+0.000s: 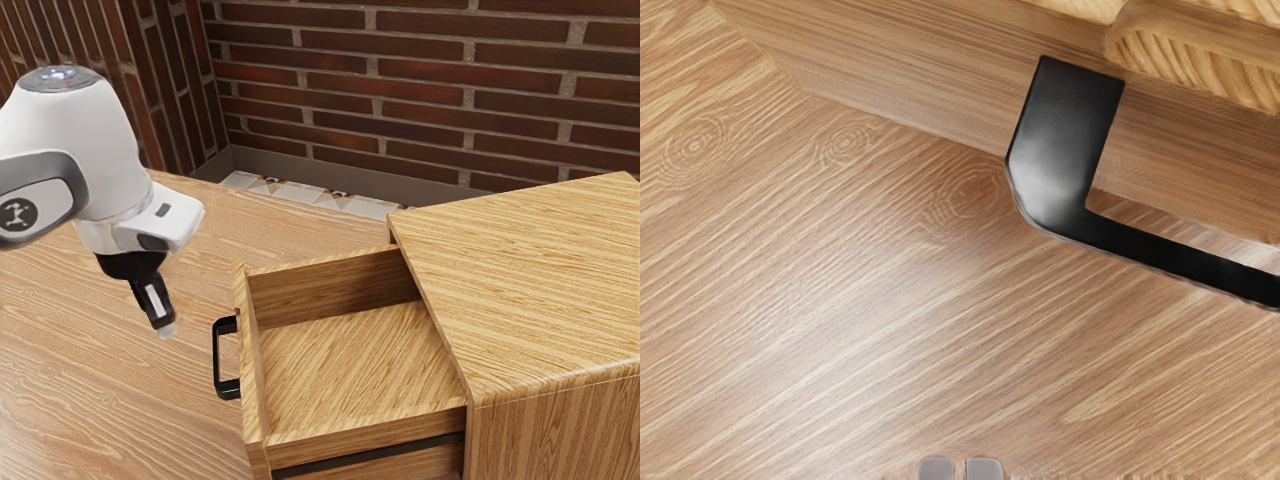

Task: Push the drawer handle with one arm to close the drawer

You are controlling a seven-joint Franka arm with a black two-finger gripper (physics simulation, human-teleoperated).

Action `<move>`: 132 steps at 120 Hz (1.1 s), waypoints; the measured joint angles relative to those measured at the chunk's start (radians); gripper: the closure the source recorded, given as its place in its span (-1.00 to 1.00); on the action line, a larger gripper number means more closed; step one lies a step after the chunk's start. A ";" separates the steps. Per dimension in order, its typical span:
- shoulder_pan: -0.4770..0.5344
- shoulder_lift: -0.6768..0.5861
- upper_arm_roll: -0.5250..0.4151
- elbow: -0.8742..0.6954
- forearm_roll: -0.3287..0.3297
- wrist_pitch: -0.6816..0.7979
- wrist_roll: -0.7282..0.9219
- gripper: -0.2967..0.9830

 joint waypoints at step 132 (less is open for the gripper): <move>-0.025 0.362 -0.131 0.244 -0.074 0.081 0.125 0.69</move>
